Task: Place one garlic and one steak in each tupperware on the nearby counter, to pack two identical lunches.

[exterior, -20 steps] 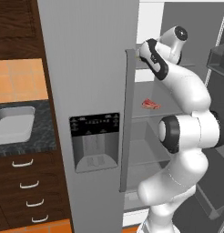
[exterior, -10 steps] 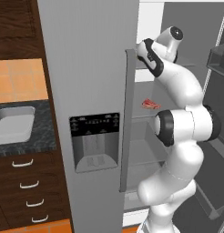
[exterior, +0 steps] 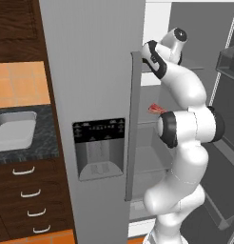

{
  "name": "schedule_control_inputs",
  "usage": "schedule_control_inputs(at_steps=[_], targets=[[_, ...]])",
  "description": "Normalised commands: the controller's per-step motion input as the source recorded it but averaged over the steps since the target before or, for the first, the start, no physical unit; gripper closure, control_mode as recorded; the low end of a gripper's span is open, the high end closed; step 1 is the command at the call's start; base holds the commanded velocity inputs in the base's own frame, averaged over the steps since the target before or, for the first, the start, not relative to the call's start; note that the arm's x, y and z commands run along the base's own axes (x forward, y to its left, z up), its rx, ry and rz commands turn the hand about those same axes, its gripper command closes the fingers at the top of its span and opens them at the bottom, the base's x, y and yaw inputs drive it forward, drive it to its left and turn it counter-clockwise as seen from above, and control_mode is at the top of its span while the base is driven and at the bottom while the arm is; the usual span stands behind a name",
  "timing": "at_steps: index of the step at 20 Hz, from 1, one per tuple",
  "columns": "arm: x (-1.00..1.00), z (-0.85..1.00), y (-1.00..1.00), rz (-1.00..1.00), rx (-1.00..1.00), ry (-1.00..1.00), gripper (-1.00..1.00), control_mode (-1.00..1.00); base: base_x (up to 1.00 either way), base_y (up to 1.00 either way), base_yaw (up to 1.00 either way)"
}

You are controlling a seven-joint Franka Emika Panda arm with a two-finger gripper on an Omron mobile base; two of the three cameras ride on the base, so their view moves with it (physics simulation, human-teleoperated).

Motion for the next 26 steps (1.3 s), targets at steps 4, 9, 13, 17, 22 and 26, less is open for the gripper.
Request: schedule_control_inputs(at_steps=[4,9,13,17,22,26], targets=[[0.22,-0.11,0.00,0.00,0.00,0.01,-1.00,-1.00,0.00,0.00,0.00],[0.23,-0.09,0.00,0.00,0.00,0.00,-1.00,-1.00,0.00,0.00,0.00],[0.10,-0.13,0.00,0.00,0.00,0.00,1.00,-1.00,0.00,0.00,0.00],[0.02,-0.05,-0.01,0.00,0.00,0.00,1.00,-1.00,0.00,0.00,0.00],[-0.16,0.00,0.00,0.00,0.00,0.00,1.00,-1.00,0.00,0.00,0.00],[-0.66,0.01,0.00,0.00,-0.06,0.00,1.00,-1.00,0.00,0.00,0.00]])
